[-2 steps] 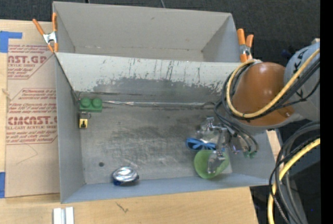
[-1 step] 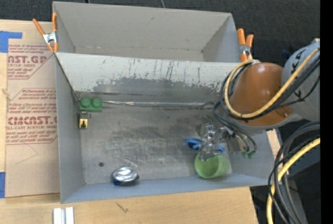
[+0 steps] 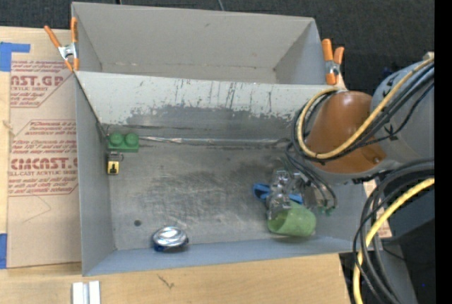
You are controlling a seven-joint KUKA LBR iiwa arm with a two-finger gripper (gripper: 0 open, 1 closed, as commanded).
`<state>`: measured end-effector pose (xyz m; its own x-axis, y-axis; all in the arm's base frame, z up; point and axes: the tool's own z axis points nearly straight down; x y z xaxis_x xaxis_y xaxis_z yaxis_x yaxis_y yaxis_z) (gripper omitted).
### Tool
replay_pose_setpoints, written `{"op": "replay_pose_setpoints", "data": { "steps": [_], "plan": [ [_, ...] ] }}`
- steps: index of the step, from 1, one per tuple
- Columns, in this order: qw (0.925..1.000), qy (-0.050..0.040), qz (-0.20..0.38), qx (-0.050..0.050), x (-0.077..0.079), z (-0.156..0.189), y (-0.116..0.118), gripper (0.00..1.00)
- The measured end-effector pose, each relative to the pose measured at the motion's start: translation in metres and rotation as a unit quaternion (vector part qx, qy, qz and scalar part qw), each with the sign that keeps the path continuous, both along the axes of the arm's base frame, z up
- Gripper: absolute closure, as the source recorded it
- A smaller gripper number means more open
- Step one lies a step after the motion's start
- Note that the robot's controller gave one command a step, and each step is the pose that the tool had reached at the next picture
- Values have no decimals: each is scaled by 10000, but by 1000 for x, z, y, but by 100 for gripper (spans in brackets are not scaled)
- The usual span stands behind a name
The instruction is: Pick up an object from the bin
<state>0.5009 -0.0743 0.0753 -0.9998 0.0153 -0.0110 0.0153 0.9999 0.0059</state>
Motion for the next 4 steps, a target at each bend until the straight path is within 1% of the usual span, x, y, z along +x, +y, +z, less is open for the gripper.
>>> {"op": "replay_pose_setpoints", "data": {
  "steps": [1,2,3,4],
  "plan": [
    [9999,-1,-105,-36,7,209,6,100],
    [9999,41,-104,-27,6,204,6,0],
    [9998,117,-171,-6,-4,54,-12,0],
    [9979,13,640,-32,-13,0,-16,0]
  ]
}}
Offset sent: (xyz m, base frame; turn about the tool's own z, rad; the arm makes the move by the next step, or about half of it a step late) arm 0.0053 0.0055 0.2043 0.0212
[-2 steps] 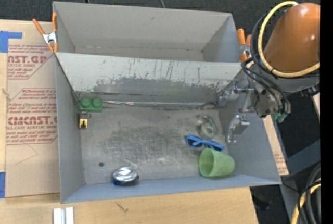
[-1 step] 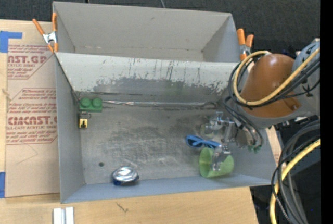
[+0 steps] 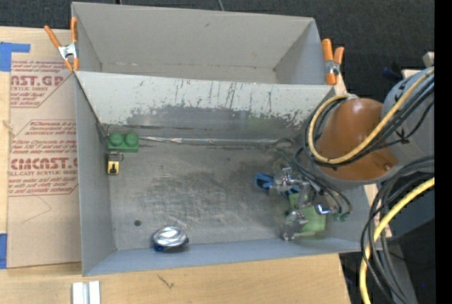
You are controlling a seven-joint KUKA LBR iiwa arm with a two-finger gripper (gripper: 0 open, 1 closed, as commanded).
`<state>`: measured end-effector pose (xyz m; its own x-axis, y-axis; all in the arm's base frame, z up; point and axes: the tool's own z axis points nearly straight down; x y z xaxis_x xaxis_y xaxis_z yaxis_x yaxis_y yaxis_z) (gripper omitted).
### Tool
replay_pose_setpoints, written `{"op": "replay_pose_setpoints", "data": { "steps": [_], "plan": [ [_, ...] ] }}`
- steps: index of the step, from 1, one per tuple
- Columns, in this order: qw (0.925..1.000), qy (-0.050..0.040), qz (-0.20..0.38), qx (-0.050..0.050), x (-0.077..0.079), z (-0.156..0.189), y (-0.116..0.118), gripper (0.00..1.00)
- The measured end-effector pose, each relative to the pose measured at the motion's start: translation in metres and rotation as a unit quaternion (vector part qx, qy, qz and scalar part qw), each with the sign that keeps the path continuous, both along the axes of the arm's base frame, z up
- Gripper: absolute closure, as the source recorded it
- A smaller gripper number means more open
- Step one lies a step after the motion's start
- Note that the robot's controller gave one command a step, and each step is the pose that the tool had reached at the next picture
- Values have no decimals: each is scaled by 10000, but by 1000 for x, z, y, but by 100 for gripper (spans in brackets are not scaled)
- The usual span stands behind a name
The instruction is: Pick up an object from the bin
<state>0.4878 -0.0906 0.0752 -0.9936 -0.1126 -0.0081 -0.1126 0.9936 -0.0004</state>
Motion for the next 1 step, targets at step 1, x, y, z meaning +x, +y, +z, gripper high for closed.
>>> {"op": "replay_pose_setpoints", "data": {
  "steps": [1],
  "plan": [
    [9992,72,-387,50,14,47,-52,0]
  ]
}}
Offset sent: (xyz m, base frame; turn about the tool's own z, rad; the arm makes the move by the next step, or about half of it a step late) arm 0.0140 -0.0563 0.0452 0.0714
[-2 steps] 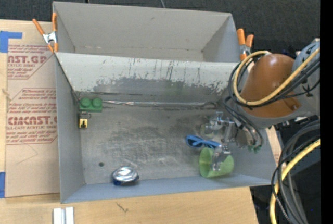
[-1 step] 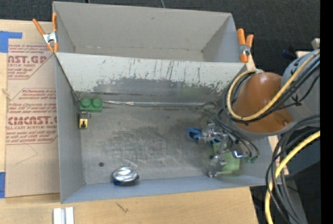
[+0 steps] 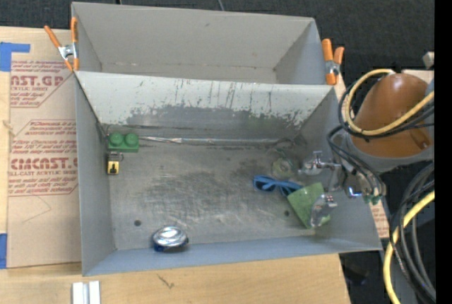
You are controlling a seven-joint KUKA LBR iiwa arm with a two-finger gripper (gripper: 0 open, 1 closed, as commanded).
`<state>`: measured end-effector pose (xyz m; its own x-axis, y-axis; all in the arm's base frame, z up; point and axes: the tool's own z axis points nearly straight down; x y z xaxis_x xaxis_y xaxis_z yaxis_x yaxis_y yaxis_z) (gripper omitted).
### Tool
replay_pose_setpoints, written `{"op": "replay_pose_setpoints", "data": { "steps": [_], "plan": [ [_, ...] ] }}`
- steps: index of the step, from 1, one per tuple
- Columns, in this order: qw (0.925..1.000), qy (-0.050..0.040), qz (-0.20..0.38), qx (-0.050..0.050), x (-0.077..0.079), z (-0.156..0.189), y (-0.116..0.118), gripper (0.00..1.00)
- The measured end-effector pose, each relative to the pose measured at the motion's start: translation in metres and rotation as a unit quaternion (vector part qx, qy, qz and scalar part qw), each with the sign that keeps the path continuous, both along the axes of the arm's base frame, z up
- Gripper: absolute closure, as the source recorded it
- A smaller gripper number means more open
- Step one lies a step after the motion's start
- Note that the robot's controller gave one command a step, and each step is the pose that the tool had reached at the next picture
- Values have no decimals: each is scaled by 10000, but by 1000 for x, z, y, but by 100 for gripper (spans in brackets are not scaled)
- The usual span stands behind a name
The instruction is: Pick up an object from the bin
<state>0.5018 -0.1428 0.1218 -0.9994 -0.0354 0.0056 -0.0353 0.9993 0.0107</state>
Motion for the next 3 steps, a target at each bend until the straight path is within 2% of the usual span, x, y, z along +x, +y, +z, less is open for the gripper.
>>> {"op": "replay_pose_setpoints", "data": {
  "steps": [1,2,3],
  "plan": [
    [9924,-81,1226,-66,-6,135,-5,0],
    [9922,-2,1248,-19,-1,-4,59,0],
    [9996,-58,291,-39,33,-50,50,0]
  ]
}}
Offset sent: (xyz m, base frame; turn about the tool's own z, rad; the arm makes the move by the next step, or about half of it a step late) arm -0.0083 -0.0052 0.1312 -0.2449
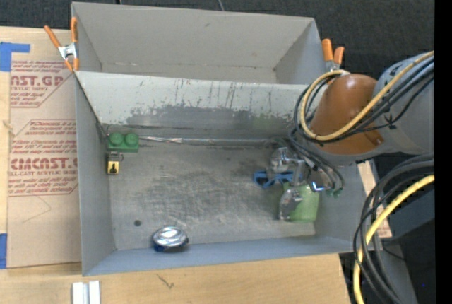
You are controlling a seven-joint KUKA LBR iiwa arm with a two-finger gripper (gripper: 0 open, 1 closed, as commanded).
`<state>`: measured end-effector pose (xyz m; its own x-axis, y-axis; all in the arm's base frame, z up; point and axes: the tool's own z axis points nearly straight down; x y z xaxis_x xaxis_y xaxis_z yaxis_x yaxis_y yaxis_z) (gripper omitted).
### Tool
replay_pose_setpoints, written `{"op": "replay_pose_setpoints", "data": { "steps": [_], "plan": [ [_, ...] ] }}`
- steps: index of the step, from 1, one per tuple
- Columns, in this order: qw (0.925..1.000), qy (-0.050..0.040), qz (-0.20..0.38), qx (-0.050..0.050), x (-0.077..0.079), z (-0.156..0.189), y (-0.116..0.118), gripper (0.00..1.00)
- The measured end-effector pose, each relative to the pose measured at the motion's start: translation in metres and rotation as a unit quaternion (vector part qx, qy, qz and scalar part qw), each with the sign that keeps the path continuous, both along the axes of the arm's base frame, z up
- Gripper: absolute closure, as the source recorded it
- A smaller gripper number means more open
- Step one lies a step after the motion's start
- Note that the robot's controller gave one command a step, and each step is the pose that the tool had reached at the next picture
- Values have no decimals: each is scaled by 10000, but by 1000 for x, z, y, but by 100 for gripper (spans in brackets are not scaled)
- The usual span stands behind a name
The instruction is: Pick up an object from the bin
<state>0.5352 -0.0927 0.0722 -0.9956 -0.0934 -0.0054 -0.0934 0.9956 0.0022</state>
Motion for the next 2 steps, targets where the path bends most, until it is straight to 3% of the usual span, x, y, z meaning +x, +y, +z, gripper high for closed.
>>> {"op": "replay_pose_setpoints", "data": {
  "steps": [1,2],
  "plan": [
    [10000,-38,-2,-12,3,3,-1,100],
    [9994,-31,353,-24,5,165,5,100]
  ]
}}
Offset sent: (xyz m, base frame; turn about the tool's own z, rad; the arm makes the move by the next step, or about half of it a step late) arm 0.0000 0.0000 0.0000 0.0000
